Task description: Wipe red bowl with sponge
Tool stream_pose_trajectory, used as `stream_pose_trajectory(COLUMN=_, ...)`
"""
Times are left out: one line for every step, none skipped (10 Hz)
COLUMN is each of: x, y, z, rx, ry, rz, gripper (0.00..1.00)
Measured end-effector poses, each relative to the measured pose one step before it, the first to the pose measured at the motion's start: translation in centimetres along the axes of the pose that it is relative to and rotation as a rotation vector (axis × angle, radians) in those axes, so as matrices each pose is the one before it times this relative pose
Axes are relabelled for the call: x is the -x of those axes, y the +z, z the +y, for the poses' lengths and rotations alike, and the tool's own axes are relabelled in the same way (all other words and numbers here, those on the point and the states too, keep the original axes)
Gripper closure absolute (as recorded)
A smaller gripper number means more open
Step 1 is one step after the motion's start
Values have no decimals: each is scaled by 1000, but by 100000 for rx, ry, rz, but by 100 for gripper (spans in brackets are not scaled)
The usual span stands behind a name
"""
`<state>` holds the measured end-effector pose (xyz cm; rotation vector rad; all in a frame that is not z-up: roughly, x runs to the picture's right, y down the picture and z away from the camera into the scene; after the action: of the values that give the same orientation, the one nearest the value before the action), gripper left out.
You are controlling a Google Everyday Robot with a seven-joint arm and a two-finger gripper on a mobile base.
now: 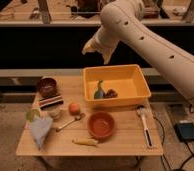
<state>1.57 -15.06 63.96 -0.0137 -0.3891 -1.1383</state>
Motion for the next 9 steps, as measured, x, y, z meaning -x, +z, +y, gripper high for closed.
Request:
stream_pose_trajectory(x=281, y=1273, z=1012, rx=1271, ry=1322, rz=-1343, gripper=35)
stream_pose_trajectory(x=439, y=1524, z=1028, rx=1171, ry=842, rz=-1338, gripper=35)
stream_pose_trajectory(x=445, y=1340, z=854, rx=1163, ry=357, rz=-1256, gripper=35)
stream_pose_trajectory(x=817, y=1987, z=1202, rx=1573, ry=464, rz=-2269, gripper=35)
stream_pose_trajectory(x=774, y=1542, z=914, rx=1161, ry=56, rz=-1959, gripper=35)
stream_pose_trajectory(x=759, y=1087, z=605, rx=1054, ry=-394, rz=-1473, gripper=35)
stream_pose_trajectory(x=1196, y=1549, z=840, rx=1842, ry=-944, rz=-2029, gripper=35)
stream_pose_trajectory(x=699, y=1320, z=652, rx=1616, ry=-677, rz=-1110, gripper=35)
stream_pose_trajectory(x=350, y=807, z=382, rx=1031, ry=-23, rz=-655, gripper=35)
